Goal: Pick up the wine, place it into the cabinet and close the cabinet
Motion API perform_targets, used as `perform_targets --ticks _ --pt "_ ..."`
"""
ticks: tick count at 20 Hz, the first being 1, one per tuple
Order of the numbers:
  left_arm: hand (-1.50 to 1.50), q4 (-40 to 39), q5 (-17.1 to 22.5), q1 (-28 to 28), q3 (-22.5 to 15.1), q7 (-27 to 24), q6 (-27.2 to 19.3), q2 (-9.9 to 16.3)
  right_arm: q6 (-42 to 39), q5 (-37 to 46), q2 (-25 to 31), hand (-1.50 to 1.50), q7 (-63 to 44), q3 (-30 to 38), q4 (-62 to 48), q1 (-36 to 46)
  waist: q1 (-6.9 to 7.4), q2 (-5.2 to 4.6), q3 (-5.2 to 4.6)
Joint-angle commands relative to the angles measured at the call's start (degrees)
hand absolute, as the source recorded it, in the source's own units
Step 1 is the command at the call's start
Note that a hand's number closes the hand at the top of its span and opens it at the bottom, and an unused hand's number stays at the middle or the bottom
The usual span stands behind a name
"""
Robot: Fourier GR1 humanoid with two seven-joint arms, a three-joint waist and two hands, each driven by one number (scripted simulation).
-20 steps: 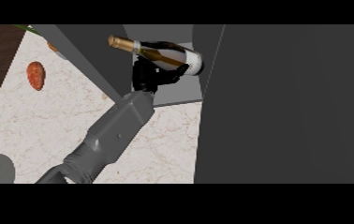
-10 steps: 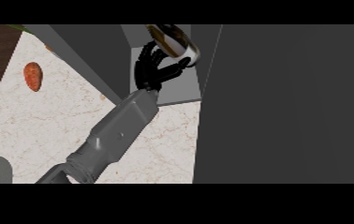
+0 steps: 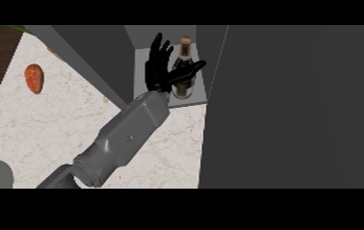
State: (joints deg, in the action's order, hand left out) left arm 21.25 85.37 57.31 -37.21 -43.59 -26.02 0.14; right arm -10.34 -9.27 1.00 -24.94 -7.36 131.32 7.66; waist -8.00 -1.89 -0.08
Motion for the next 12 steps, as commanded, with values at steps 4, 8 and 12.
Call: perform_targets --ticks 4,8,12 --pt "-1.5 -3.3 -2.7 2.4 -5.7 0.4 -0.2 -0.1 0.3 -0.3 -0.4 -1.5 -0.3 -0.3 0.5 -0.8 0.74 -0.07 0.01" --pt "-1.5 0.4 -2.0 3.0 -8.1 -1.1 -4.3 -0.1 -0.4 -0.2 -0.1 -1.5 0.9 -0.3 0.0 -0.5 0.05 0.01 0.03" --pt "-1.5 0.5 -1.0 3.0 -8.2 -3.6 -4.1 -0.1 0.0 0.6 -0.6 -1.5 1.3 -0.6 -1.2 -0.6 1.03 0.08 0.01"
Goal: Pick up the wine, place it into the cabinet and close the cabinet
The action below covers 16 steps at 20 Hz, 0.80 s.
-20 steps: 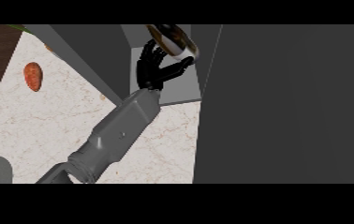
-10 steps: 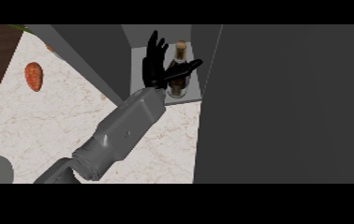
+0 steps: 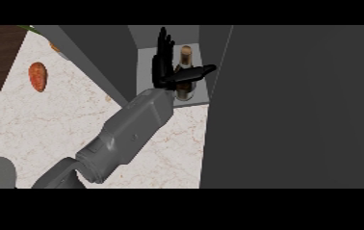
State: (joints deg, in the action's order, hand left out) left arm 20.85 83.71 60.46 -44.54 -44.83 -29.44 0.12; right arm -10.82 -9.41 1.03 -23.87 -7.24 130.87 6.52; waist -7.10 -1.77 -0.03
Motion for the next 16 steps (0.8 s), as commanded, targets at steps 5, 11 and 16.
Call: perform_targets --ticks 5,11,16 --pt "-1.5 3.1 2.0 -2.2 -2.0 -5.5 0.2 -0.1 0.4 -0.4 0.0 -1.5 0.3 1.5 -1.5 0.0 1.77 0.38 -0.01" --pt "-1.5 6.3 4.2 -3.9 -4.6 -6.0 1.8 -0.1 1.7 -0.6 0.2 -1.5 -3.7 0.6 2.8 0.7 2.05 0.66 -0.03" --pt "-1.5 8.5 4.9 -4.8 -6.6 -6.4 3.8 -0.1 1.6 1.5 -0.3 -1.5 -1.7 -0.3 0.3 -0.4 3.24 0.87 -0.01"
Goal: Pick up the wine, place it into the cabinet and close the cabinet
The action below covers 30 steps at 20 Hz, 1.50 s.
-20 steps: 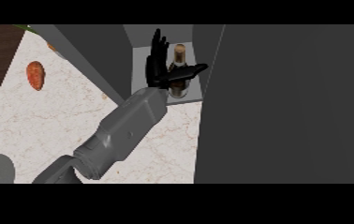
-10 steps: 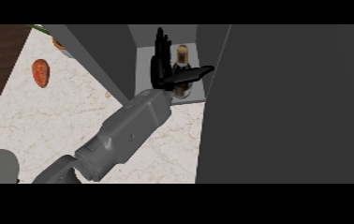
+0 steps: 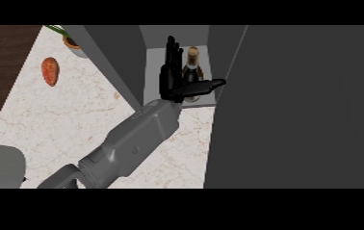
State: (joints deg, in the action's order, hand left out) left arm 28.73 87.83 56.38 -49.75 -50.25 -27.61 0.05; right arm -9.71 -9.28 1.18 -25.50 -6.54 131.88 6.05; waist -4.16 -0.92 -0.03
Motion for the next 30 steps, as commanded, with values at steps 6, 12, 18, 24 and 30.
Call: perform_targets --ticks 6,12,18,24,30 --pt "-1.5 2.4 -2.5 -3.0 -3.9 -1.5 1.6 0.0 1.6 1.6 -0.4 -1.5 -1.5 -0.8 2.9 -1.6 2.17 0.57 0.01" --pt "-1.5 8.3 -5.7 -5.9 -1.9 -1.9 -2.0 0.0 0.4 -0.9 1.0 -1.5 -1.6 2.0 2.2 -2.3 3.36 0.85 0.04" --pt "-1.5 14.4 -12.6 -13.1 -0.8 -3.8 -2.8 0.4 3.4 1.4 0.4 -1.5 -6.1 0.4 5.5 -0.6 4.17 1.04 0.02" --pt "-1.5 27.5 -17.4 -18.0 -0.5 2.7 -1.0 9.6 3.6 1.6 1.0 -1.5 -6.1 1.6 5.4 0.2 4.55 1.11 0.03" --pt "-1.5 40.8 -24.2 -25.8 -3.0 3.9 -3.6 12.8 3.8 2.5 0.8 -1.5 -5.1 1.6 5.3 0.4 4.7 1.15 0.03"
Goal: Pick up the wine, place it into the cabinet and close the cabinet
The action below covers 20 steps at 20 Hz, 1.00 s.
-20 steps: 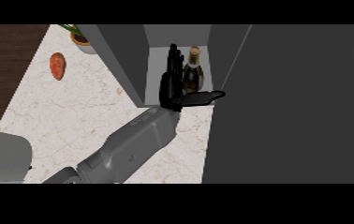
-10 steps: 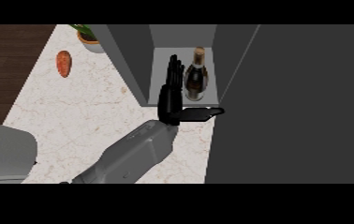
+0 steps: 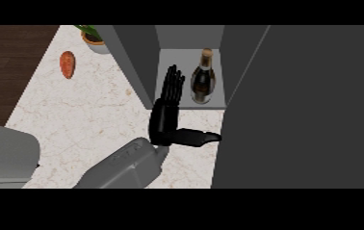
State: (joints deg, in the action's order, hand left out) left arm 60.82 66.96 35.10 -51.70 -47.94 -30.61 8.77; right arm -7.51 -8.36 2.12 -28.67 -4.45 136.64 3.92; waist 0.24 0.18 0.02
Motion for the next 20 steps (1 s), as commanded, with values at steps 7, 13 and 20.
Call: perform_targets --ticks 7,13,20 --pt "-1.5 22.8 -8.4 -10.9 0.3 7.3 0.1 13.5 -1.3 -2.6 1.3 -1.5 -2.2 0.0 1.2 0.3 0.09 -0.01 -0.01" --pt "1.5 29.6 -8.8 -16.9 0.7 7.6 8.9 21.7 -9.9 -2.7 5.8 1.5 1.5 -2.7 1.1 -0.9 0.25 -0.03 -0.02" --pt "1.5 39.7 -7.0 -24.4 6.6 8.4 13.6 32.7 -9.8 -10.9 5.1 1.5 -7.9 -9.1 9.6 -5.2 -0.13 0.15 -0.05"
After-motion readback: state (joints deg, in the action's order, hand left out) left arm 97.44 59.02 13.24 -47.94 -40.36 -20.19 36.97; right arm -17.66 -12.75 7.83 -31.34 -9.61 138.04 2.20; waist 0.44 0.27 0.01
